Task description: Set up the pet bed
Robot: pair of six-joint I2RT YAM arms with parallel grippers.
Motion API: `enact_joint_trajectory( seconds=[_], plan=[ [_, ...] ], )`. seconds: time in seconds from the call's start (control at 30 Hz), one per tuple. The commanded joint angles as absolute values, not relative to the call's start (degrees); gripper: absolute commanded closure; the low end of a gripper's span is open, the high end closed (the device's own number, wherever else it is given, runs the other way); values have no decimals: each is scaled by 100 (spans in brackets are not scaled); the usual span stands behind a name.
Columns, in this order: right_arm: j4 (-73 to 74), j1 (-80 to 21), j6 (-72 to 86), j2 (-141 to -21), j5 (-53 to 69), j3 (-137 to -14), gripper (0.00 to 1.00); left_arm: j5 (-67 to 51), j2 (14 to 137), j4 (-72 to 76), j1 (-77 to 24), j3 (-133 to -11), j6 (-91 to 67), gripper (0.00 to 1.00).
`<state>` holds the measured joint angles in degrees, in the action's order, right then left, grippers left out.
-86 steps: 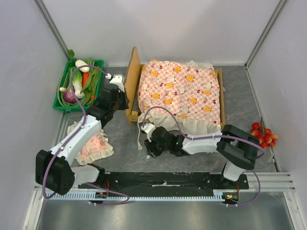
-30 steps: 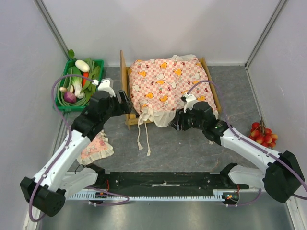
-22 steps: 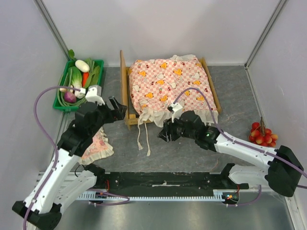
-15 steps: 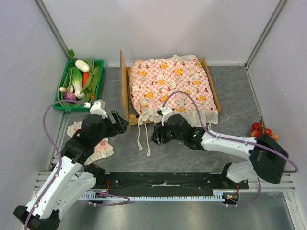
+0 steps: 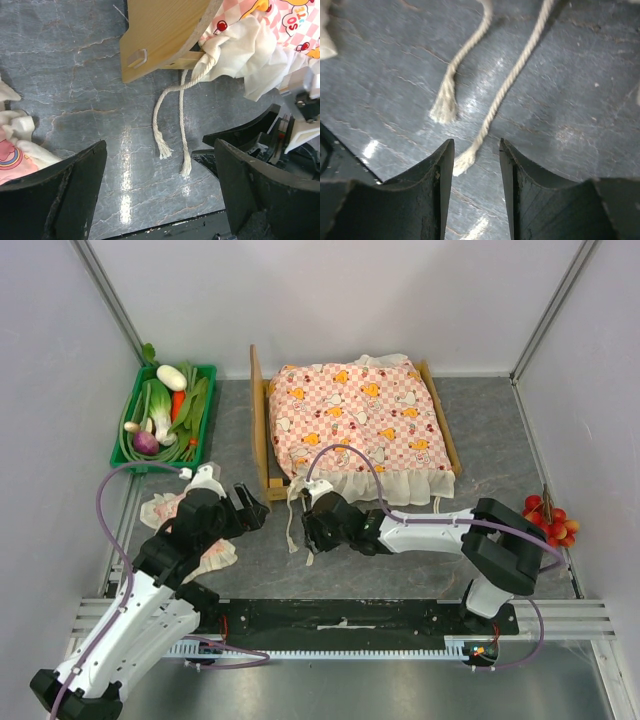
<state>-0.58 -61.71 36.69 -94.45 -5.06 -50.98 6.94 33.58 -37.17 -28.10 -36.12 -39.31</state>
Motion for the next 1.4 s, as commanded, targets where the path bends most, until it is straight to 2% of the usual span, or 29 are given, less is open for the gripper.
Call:
enact_joint_trajectory(
  seconds=[0.0, 0.43, 0.53, 0.8, 0.9, 1.03, 1.2, 1.37],
  plan=[
    [290, -6214, 3753, -9615, -861, -5317, 52, 782, 3322, -3533, -2821, -3525, -4148, 6],
    [447, -6249, 3726, -10169, -852, -5678, 58, 677, 3234, -3498, -2821, -3410, -4113, 4],
    [562, -6301, 3771, -10116, -958, -5634, 60, 563, 3313, -3498, -2821, -3419, -4069, 4],
    [721, -6618, 3814, -9923, -1011, -5467, 60, 27, 3594, -3375, -2821, -3454, -4025, 2],
    [686, -6627, 3754, -9844, -1142, -5458, 59, 35, 3621, -3358, -2821, -3437, -4060, 1],
    [449, -6618, 3438, -9388, -1353, -5598, 50, -106, 3525, -3375, -2821, -3375, -4139, 1],
    [44, -6548, 3173, -9334, -1450, -5976, 49, -9, 3419, -3366, -2821, -3375, -4219, 1],
    [-395, -6276, 3190, -9878, -1389, -6441, 50, 140, 3437, -3401, -2821, -3472, -4210, 1]
  ],
)
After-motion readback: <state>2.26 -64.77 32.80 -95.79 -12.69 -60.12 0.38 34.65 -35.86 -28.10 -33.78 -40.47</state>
